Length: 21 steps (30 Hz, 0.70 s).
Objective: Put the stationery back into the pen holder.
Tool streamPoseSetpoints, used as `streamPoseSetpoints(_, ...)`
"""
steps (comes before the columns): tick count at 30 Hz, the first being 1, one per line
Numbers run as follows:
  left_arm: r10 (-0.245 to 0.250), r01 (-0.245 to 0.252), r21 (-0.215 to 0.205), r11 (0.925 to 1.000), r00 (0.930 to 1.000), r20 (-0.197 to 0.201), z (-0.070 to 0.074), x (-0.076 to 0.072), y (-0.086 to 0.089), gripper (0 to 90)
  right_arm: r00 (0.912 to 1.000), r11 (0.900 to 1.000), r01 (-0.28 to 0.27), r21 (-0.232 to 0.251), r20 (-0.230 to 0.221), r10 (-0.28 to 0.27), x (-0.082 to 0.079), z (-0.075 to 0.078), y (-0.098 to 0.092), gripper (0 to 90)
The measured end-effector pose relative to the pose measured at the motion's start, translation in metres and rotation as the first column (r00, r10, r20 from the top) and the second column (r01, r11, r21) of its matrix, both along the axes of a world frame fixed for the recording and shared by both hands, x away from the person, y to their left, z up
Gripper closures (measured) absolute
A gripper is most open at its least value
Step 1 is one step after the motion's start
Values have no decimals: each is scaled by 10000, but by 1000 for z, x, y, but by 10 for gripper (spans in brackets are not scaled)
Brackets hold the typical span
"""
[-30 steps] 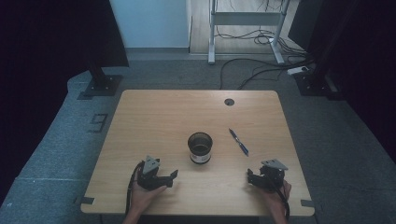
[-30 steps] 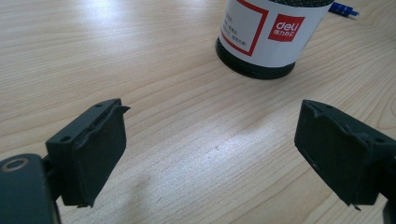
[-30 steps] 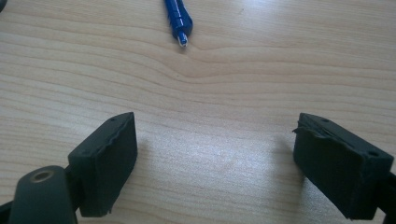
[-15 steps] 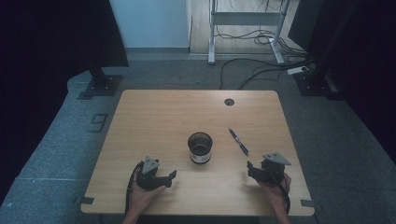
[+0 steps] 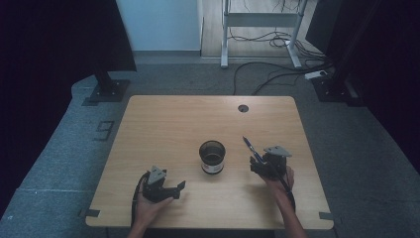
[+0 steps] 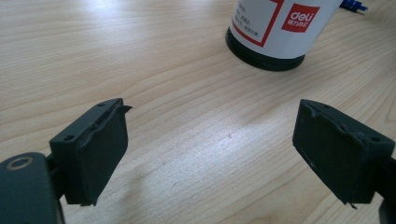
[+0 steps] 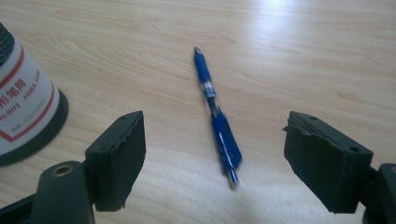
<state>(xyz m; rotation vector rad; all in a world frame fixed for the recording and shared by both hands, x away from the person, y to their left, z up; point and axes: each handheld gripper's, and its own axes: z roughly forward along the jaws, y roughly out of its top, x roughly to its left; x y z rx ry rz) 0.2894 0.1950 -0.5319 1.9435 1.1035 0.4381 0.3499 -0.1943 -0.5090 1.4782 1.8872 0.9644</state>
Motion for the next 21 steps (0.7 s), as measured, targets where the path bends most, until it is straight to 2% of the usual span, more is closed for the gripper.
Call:
streamPoseSetpoints(9, -51, 51, -52, 10000, 10000, -31, 1, -1, 0, 106, 9987, 9995, -309, 13, -394, 309, 30, 1, 10, 256)
streamPoseSetpoints(14, -59, 60, -72, 10000, 9999, 142, 2, -4, -2, 127, 9978, 9994, -342, 10, -570, 342, 45, -4, 11, 288)
streamPoseSetpoints(18, -136, 136, -68, 9999, 9999, 28, 1, -3, -3, 126, 9976, 9993, -372, -89, -587, 366, 57, -5, 13, 329)
streamPoseSetpoints(20, -148, 148, -90, 9999, 9999, -5, 1, -3, -3, 126, 9978, 9993, -365, 23, -557, 366, 62, -8, 13, 353)
streamPoseSetpoints(21, -156, 156, -87, 9998, 9999, -12, 1, -3, -3, 126, 9967, 9994, -357, 50, -722, 360, 66, -10, 13, 351)
